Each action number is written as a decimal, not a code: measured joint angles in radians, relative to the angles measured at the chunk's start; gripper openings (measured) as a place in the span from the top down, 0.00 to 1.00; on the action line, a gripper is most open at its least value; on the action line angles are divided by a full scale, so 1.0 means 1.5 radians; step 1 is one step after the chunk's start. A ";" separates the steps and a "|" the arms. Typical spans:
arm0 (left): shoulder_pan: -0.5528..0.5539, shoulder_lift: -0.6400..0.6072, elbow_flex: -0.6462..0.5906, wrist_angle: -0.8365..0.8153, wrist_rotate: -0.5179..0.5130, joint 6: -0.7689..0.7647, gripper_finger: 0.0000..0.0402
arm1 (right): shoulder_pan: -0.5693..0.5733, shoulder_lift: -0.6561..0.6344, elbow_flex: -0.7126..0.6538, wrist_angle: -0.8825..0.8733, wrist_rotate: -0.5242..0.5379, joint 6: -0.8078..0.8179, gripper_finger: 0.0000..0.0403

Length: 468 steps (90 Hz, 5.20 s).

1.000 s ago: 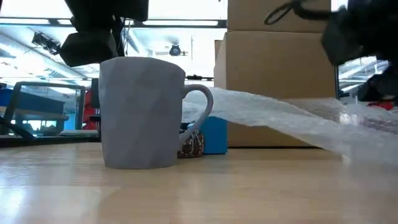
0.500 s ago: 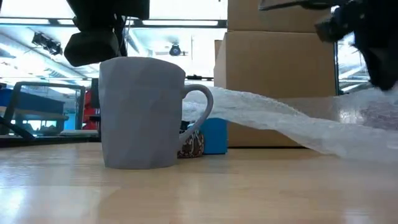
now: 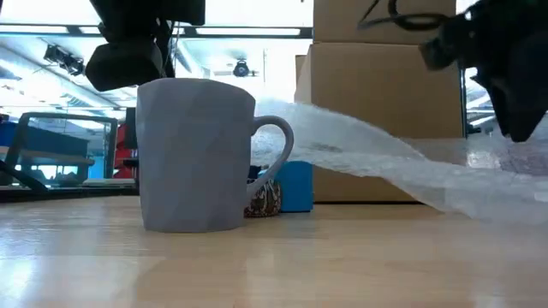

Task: Wrap mug
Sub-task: Wrap the purple mug with the transparent bubble wrap

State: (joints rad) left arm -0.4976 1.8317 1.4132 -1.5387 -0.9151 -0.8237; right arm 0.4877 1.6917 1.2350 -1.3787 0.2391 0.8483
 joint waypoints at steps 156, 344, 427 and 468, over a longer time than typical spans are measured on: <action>0.005 0.001 0.000 0.051 -0.084 0.005 0.58 | -0.049 -0.039 -0.099 0.082 0.021 0.017 0.82; 0.009 -0.004 -0.014 0.537 0.470 0.322 0.58 | 0.106 -0.039 -0.071 0.514 0.283 -0.028 0.82; -0.012 -0.005 0.020 0.541 0.440 0.320 0.99 | 0.060 -0.038 -0.193 0.963 0.221 -0.287 0.68; -0.022 -0.005 0.032 0.601 0.406 0.355 0.99 | 0.031 -0.038 -0.251 1.068 0.199 -0.251 0.54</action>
State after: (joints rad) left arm -0.5304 1.8248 1.4605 -0.6368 -0.3053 -0.2915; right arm 0.5346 1.6344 0.8591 0.2236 0.5378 0.4725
